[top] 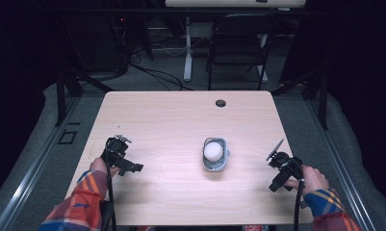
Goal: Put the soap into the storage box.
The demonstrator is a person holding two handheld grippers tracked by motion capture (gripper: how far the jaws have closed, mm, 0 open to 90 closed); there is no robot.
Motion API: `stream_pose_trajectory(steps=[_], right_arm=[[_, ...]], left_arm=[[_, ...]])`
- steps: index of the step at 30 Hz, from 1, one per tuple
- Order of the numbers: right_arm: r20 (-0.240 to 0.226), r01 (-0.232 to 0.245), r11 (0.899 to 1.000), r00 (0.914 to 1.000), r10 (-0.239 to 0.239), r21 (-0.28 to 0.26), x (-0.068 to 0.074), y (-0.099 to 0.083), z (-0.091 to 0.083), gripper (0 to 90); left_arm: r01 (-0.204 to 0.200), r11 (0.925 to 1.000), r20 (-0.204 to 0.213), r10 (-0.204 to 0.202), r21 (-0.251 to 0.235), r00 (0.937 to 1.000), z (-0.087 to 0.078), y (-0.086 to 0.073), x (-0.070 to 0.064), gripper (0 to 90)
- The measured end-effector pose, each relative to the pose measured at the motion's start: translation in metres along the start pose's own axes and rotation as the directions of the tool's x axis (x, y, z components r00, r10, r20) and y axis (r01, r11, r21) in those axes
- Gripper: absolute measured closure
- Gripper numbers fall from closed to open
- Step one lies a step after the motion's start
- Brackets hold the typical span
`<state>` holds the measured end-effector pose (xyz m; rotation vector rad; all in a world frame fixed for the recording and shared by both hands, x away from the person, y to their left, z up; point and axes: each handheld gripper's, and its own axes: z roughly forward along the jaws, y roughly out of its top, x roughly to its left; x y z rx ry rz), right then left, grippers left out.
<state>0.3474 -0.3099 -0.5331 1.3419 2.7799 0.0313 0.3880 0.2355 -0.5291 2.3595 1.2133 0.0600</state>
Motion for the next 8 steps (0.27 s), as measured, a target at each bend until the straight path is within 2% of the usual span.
stream_pose_trajectory(steps=[2,4,5,6,7,8], right_arm=[[-0.005,0.020,0.999,0.9998,-0.020,0.034,-0.0027,-0.0006,-0.0035,2.6],[0.005,0.007,1.000,1.0000,-0.007,0.027,-0.0021,-0.0022,-0.0022,2.7],[0.000,0.010,1.000,1.0000,-0.010,0.020,-0.0027,-0.0028,-0.0014,2.7],[-0.016,-0.038,0.999,0.9992,0.037,-0.039,-0.0005,-0.0053,0.0031,2.7],[-0.012,-0.030,0.999,0.9995,0.030,-0.028,-0.0011,-0.0046,0.0027,2.7],[0.005,0.010,1.000,0.9999,-0.010,0.008,-0.0033,-0.0029,0.0003,2.8]], left_arm=[[0.002,1.0000,0.001,-0.002,0.000,1.0000,0.0001,0.0001,-0.0002,0.0],[0.001,1.0000,0.003,-0.001,-0.001,1.0000,0.0003,0.0002,-0.0005,0.0],[0.001,1.0000,0.002,-0.001,-0.001,1.0000,0.0002,0.0004,-0.0008,0.0],[0.001,1.0000,0.002,-0.001,0.001,1.0000,0.0001,0.0005,-0.0010,0.0],[0.000,1.0000,0.002,0.000,0.002,1.0000,0.0001,0.0005,-0.0010,0.0],[0.000,1.0000,0.002,0.000,0.001,1.0000,0.0002,0.0006,-0.0011,0.0]])
